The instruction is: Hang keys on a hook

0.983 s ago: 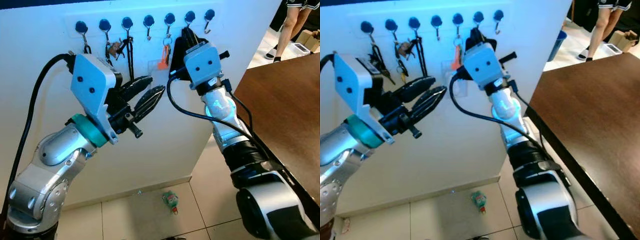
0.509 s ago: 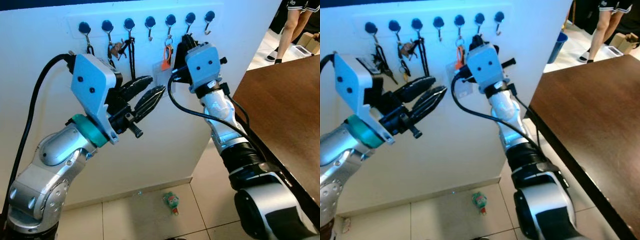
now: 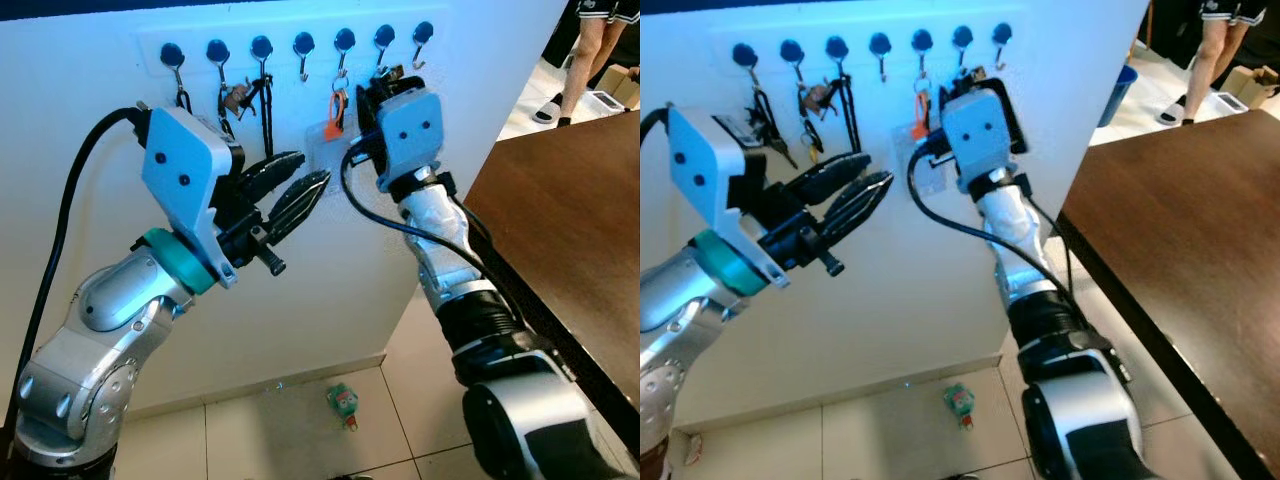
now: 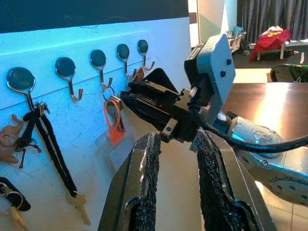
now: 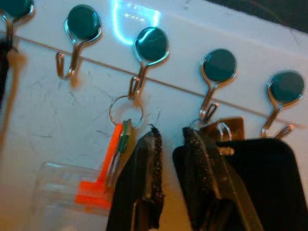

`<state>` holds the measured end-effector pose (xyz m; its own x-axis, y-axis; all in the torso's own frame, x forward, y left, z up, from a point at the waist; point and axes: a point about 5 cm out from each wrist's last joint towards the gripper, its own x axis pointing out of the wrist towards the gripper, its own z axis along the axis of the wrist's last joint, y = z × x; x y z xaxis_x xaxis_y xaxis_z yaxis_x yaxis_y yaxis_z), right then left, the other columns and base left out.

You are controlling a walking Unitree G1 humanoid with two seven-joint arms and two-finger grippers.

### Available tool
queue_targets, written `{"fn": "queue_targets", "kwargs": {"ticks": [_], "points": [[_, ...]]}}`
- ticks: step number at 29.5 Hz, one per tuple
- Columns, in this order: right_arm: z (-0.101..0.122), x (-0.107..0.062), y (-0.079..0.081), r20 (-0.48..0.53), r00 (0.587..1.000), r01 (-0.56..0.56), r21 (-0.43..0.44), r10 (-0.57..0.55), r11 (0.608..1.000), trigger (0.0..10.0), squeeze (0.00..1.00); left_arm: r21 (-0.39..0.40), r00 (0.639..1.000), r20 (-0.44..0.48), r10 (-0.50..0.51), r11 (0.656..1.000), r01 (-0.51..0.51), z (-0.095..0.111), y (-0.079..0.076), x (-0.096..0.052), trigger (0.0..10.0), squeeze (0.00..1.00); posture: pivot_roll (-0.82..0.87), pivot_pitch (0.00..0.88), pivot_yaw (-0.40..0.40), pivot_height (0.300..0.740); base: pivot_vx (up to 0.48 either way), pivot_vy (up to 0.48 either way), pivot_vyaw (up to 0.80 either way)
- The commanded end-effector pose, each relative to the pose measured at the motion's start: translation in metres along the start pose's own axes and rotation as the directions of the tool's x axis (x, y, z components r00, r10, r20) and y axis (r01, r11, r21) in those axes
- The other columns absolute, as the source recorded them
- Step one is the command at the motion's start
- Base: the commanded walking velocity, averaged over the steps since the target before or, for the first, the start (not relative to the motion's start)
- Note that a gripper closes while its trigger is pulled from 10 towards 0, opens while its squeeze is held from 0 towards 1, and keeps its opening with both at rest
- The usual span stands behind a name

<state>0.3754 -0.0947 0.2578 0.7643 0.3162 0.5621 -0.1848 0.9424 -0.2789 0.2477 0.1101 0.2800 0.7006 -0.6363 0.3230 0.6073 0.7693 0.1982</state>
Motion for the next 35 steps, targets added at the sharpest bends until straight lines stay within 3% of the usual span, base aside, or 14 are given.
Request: {"fn": "queue_targets", "kwargs": {"ticks": [1,2,4,5,9,12,17,22,26,27,28,29,32,35], "points": [[-0.001,-0.006,-0.005,0.003,0.999,0.038,0.1,-0.039,0.994,10.0,0.0,-0.013,1.0,-0.018,-0.008,1.0,0.008,-0.003,-0.002,-0.001,10.0,0.0,0.12,0.0,0.096,0.74,0.0,0.0,0.0],[-0.001,-0.01,-0.007,0.006,0.999,0.038,0.175,-0.039,0.984,10.0,0.0,-0.013,1.0,-0.018,-0.008,1.0,0.008,-0.004,-0.002,-0.001,10.0,0.0,0.12,0.0,0.096,0.74,0.0,0.0,0.0],[-0.001,-0.01,-0.007,0.006,0.999,0.038,0.175,-0.039,0.984,10.0,0.0,-0.013,1.0,-0.018,-0.008,1.0,0.008,-0.004,-0.002,-0.001,10.0,0.0,0.12,0.0,0.096,0.74,0.0,0.0,0.0],[0.0,-0.018,-0.008,0.02,1.0,0.004,0.285,-0.01,0.958,10.0,0.0,-0.015,1.0,-0.02,-0.009,1.0,0.009,-0.004,-0.002,-0.001,10.0,0.0,0.12,0.0,0.095,0.74,0.0,0.0,0.0],[0.001,-0.022,-0.008,0.029,0.999,-0.034,0.34,0.025,0.94,10.0,0.0,-0.015,1.0,-0.021,-0.009,1.0,0.009,-0.004,-0.002,-0.001,10.0,0.0,0.12,0.0,0.094,0.74,0.0,0.0,0.0],[0.002,-0.037,-0.012,0.05,0.989,-0.148,0.452,0.141,0.88,10.0,0.0,-0.018,1.0,-0.022,-0.009,1.0,0.008,-0.005,-0.002,-0.001,10.0,0.0,0.11,0.0,0.093,0.74,0.0,0.0,0.0],[0.002,-0.046,-0.012,0.058,0.975,-0.214,0.504,0.215,0.837,10.0,0.0,-0.02,1.0,-0.024,-0.008,1.0,0.007,-0.005,-0.002,-0.001,10.0,0.0,0.11,0.0,0.093,0.74,0.0,0.0,0.0],[-0.004,-0.055,-0.003,0.041,0.957,-0.265,0.529,0.288,0.806,10.0,0.0,-0.003,0.996,-0.027,0.082,0.997,-0.082,-0.008,0.011,0.001,10.0,0.0,0.11,0.0,0.095,0.74,0.0,0.0,0.0],[-0.011,-0.059,0.008,0.006,0.946,-0.284,0.501,0.324,0.818,10.0,0.0,0.055,0.979,-0.05,0.199,0.979,-0.196,-0.014,0.028,0.005,10.0,0.0,0.1,0.0,0.087,0.74,0.0,0.0,0.0],[-0.018,-0.058,0.008,-0.048,0.964,-0.209,0.471,0.262,0.857,10.0,0.0,0.165,0.953,-0.094,0.287,0.949,-0.269,-0.024,0.039,0.006,10.0,0.0,0.09,0.0,0.081,0.74,0.0,0.0,0.0],[-0.018,-0.058,0.008,-0.048,0.964,-0.209,0.471,0.262,0.857,10.0,0.0,0.165,0.953,-0.094,0.287,0.949,-0.269,-0.024,0.039,0.006,10.0,0.0,0.09,0.0,0.081,0.74,0.0,0.0,0.0],[-0.023,-0.059,0.006,-0.103,0.976,-0.13,0.434,0.193,0.892,10.0,0.0,0.208,0.935,-0.12,0.334,0.929,-0.305,-0.034,0.045,0.006,10.0,0.0,0.09,0.0,0.073,0.74,0.0,0.0,0.0],[-0.023,-0.065,-0.004,-0.154,0.987,0.01,0.356,0.048,0.935,10.0,0.0,0.25,0.9,-0.172,0.4,0.902,-0.353,-0.05,0.049,0.003,10.0,0.0,0.07,0.0,0.068,0.74,0.0,0.0,0.0],[-0.02,-0.069,-0.009,-0.168,0.986,0.058,0.33,-0.001,0.942,10.0,0.0,0.245,0.889,-0.192,0.416,0.897,-0.367,-0.055,0.049,0.002,10.0,0.0,0.05,0.0,0.068,0.74,0.0,0.0,0.0]]}}
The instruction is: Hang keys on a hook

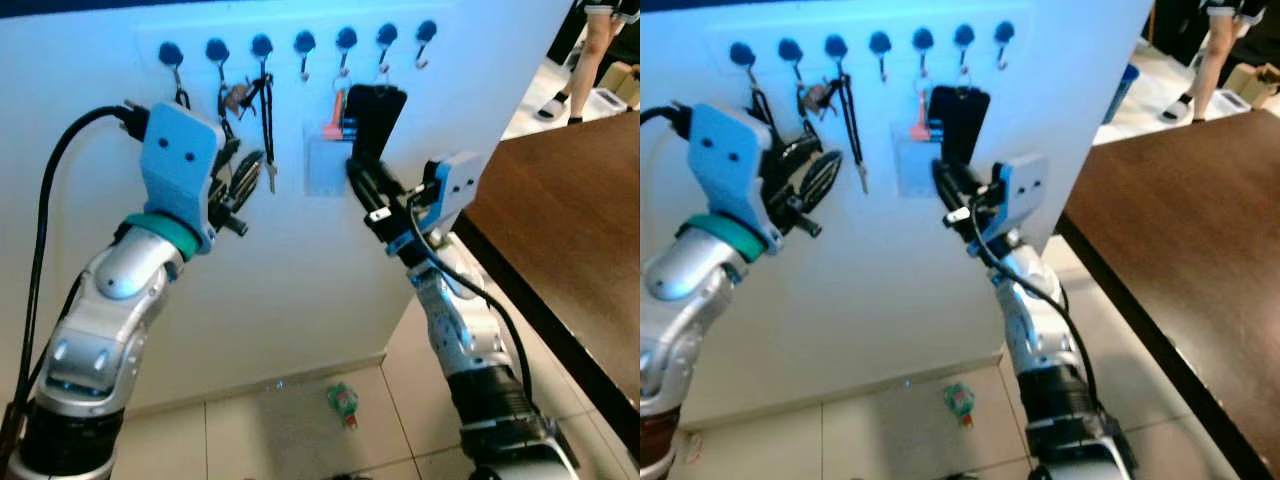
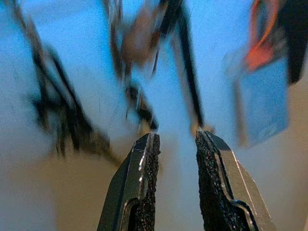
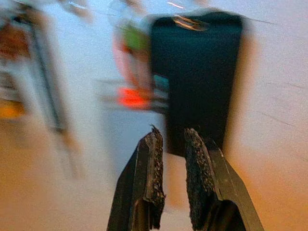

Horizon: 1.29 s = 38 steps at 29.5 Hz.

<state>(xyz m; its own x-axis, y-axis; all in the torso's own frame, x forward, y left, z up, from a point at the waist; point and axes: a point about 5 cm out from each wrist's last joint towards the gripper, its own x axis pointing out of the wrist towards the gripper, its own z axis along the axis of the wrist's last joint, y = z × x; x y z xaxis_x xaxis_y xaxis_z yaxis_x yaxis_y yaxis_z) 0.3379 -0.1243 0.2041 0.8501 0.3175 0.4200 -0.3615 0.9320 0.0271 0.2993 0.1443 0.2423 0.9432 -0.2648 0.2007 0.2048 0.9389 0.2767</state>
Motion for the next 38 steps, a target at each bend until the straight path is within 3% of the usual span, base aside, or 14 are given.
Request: {"fn": "queue_targets", "kwargs": {"ticks": [1,5,7,9,12,16,19,20,23,25,27,29,32,38], "points": [[0.002,-0.001,-0.002,0.005,1.0,0.027,-0.013,-0.026,1.0,10.0,0.0,0.011,1.0,-0.011,0.006,1.0,-0.006,-0.003,-0.001,0.0,10.0,0.0,0.05,0.0,0.068,0.74,0.0,0.0,0.0],[0.006,-0.018,-0.003,-0.003,0.995,0.096,-0.092,-0.097,0.991,10.0,0.0,-0.006,0.995,-0.09,0.052,0.999,-0.053,-0.016,0.002,0.002,10.0,0.0,0.02,0.0,0.072,0.74,0.0,0.0,0.0],[0.006,-0.018,-0.003,-0.003,0.995,0.096,-0.092,-0.097,0.991,10.0,0.0,-0.006,0.995,-0.09,0.052,0.999,-0.053,-0.016,0.002,0.002,10.0,0.0,0.02,0.0,0.072,0.74,0.0,0.0,0.0],[0.003,-0.027,0.002,-0.051,0.994,0.088,-0.193,-0.099,0.977,10.0,0.0,-0.05,0.986,-0.152,0.07,0.996,-0.078,-0.026,0.002,0.002,10.0,0.0,0.01,0.0,0.059,0.74,0.0,0.0,0.0],[-0.011,-0.032,-0.005,-0.155,0.978,0.112,-0.178,-0.141,0.978,10.0,0.0,-0.024,0.985,-0.145,0.097,0.995,-0.101,-0.028,0.003,0.003,10.0,0.0,0.02,0.0,0.054,0.74,0.0,0.0,0.0],[-0.022,-0.044,-0.015,-0.229,0.959,0.136,-0.148,-0.167,0.98,10.0,0.0,0.047,0.977,-0.134,0.167,0.986,-0.162,-0.032,0.01,0.001,10.0,0.0,0.02,0.0,0.058,0.74,0.0,0.0,0.0],[-0.022,-0.044,-0.015,-0.229,0.959,0.136,-0.148,-0.167,0.98,10.0,0.0,0.047,0.977,-0.134,0.167,0.986,-0.162,-0.032,0.01,0.001,10.0,0.0,0.02,0.0,0.058,0.74,0.0,0.0,0.0],[-0.028,-0.051,-0.018,-0.266,0.945,0.16,-0.138,-0.192,0.977,10.0,0.0,0.09,0.968,-0.141,0.209,0.976,-0.197,-0.038,0.014,-0.003,10.0,0.0,0.03,0.0,0.058,0.74,0.0,0.0,0.0],[-0.032,-0.051,-0.018,-0.274,0.942,0.162,-0.126,-0.191,0.979,10.0,0.0,0.103,0.956,-0.159,0.248,0.967,-0.234,-0.044,0.019,-0.007,10.0,0.0,0.04,0.0,0.058,0.74,0.0,0.0,0.0],[-0.034,-0.051,-0.017,-0.281,0.942,0.157,-0.112,-0.183,0.981,10.0,0.0,0.104,0.924,-0.192,0.33,0.943,-0.316,-0.051,0.03,-0.01,10.0,0.0,0.05,0.0,0.055,0.74,0.0,0.0,0.0],[-0.034,-0.051,-0.017,-0.281,0.942,0.157,-0.112,-0.183,0.981,10.0,0.0,0.104,0.924,-0.192,0.33,0.943,-0.316,-0.051,0.03,-0.01,10.0,0.0,0.05,0.0,0.055,0.74,0.0,0.0,0.0],[-0.028,-0.05,-0.014,-0.251,0.955,0.132,-0.128,-0.161,0.983,10.0,0.0,0.097,0.89,-0.214,0.403,0.915,-0.391,-0.053,0.037,-0.01,10.0,0.0,0.04,0.0,0.06,0.74,0.0,0.0,0.0],[-0.024,-0.05,-0.015,-0.225,0.961,0.128,-0.147,-0.159,0.981,10.0,0.0,0.079,0.874,-0.235,0.426,0.904,-0.42,-0.055,0.038,-0.01,10.0,0.0,0.03,0.0,0.059,0.74,0.0,0.0,0.0],[-0.018,-0.051,-0.017,-0.206,0.962,0.14,-0.182,-0.177,0.973,10.0,0.0,0.074,0.877,-0.231,0.421,0.907,-0.415,-0.053,0.035,-0.006,10.0,0.0,0.02,0.0,0.051,0.74,0.0,0.0,0.0]]}}
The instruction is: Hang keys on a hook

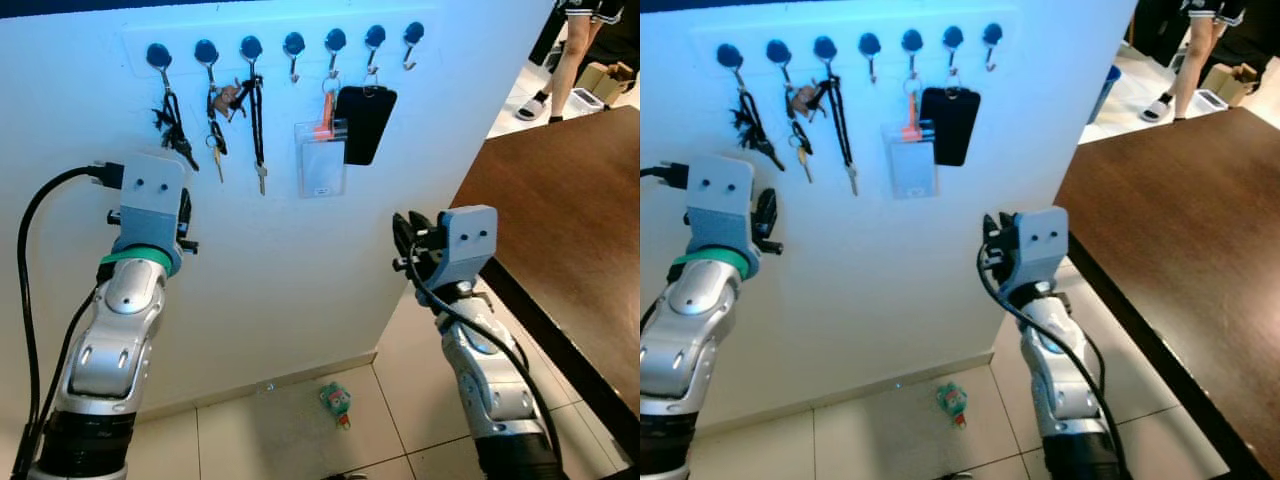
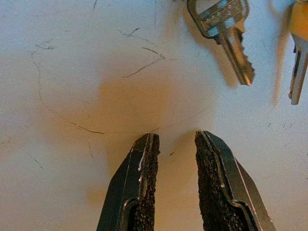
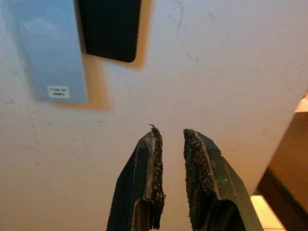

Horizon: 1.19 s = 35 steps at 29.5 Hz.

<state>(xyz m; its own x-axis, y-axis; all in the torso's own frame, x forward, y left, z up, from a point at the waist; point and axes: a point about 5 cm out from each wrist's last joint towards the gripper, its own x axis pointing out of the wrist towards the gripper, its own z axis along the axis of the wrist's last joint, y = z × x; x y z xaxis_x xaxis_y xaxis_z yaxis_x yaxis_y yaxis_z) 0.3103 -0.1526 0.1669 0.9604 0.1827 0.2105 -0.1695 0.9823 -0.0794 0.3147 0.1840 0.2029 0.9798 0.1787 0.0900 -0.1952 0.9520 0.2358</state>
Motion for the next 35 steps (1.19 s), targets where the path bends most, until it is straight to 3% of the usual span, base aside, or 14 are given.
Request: {"fn": "queue_targets", "kwargs": {"ticks": [1,8,35], "points": [[0.0,-0.002,-0.003,0.001,1.0,0.017,-0.009,-0.017,1.0,10.0,0.0,0.008,1.0,-0.008,0.023,1.0,-0.023,-0.001,0.003,0.003,10.0,0.0,0.01,0.0,0.045,0.74,0.0,0.0,0.0],[0.0,0.002,-0.004,-0.011,1.0,0.001,-0.013,-0.001,1.0,10.0,0.0,-0.009,1.0,0.011,0.019,1.0,-0.019,0.005,0.002,0.008,10.0,0.0,0.02,0.0,0.035,0.74,-0.123,0.0,0.0],[-0.002,0.01,0.0,-0.032,0.999,-0.02,0.015,0.021,1.0,10.0,0.0,0.007,0.999,0.035,0.023,1.0,-0.023,0.012,0.003,0.015,10.0,0.0,0.03,0.0,0.044,0.74,-0.388,0.0,0.0]]}}
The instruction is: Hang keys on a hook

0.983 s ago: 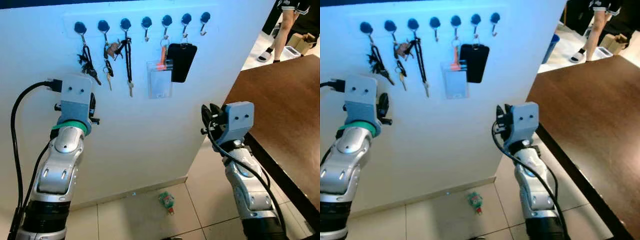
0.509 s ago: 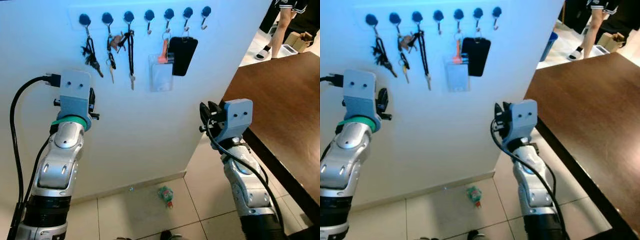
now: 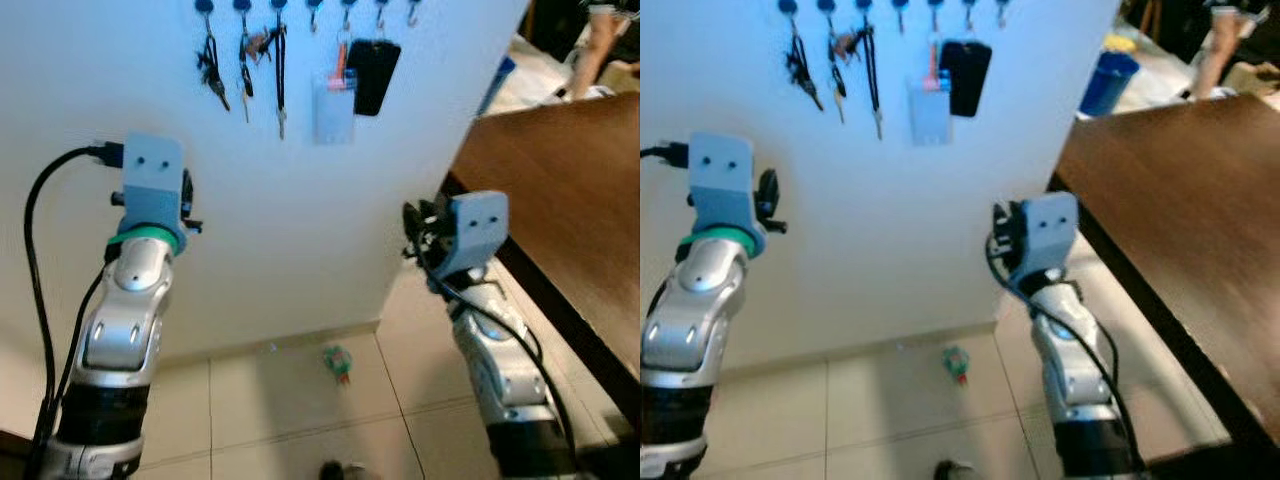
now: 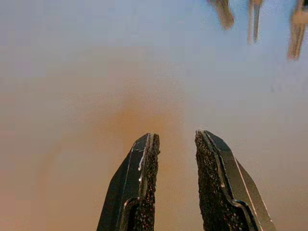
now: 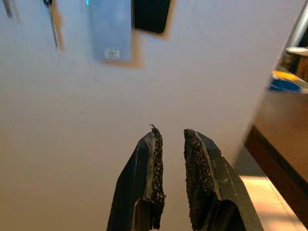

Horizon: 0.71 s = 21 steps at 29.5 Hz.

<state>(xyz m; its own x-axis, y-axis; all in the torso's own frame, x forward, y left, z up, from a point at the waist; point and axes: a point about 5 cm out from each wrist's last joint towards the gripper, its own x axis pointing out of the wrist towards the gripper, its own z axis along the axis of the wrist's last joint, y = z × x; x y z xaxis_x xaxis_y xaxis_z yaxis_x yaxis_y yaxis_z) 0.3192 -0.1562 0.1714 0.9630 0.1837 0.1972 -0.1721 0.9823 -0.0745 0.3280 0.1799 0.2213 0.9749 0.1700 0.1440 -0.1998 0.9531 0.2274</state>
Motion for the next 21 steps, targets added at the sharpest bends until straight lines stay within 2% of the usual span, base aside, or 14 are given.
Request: {"fn": "queue_targets", "kwargs": {"ticks": [1,21], "points": [[-0.0039,0.0011,0.0059,-0.02,1.0,-0.02,0.009,0.02,1.0,10.0,0.0,0.017,1.0,-0.018,0.017,1.0,-0.017,-0.0063,0.005,0.0005,10.0,0.0,0.03,0.0,0.044,0.74,-0.424,0.0,0.0],[-0.0052,0.0029,0.0061,-0.034,0.999,-0.02,0.017,0.02,1.0,10.0,0.0,0.019,1.0,-0.011,0.016,1.0,-0.016,-0.0049,0.0065,0.0023,10.0,0.0,0.03,0.0,0.047,0.74,-0.427,0.0,0.0]]}}
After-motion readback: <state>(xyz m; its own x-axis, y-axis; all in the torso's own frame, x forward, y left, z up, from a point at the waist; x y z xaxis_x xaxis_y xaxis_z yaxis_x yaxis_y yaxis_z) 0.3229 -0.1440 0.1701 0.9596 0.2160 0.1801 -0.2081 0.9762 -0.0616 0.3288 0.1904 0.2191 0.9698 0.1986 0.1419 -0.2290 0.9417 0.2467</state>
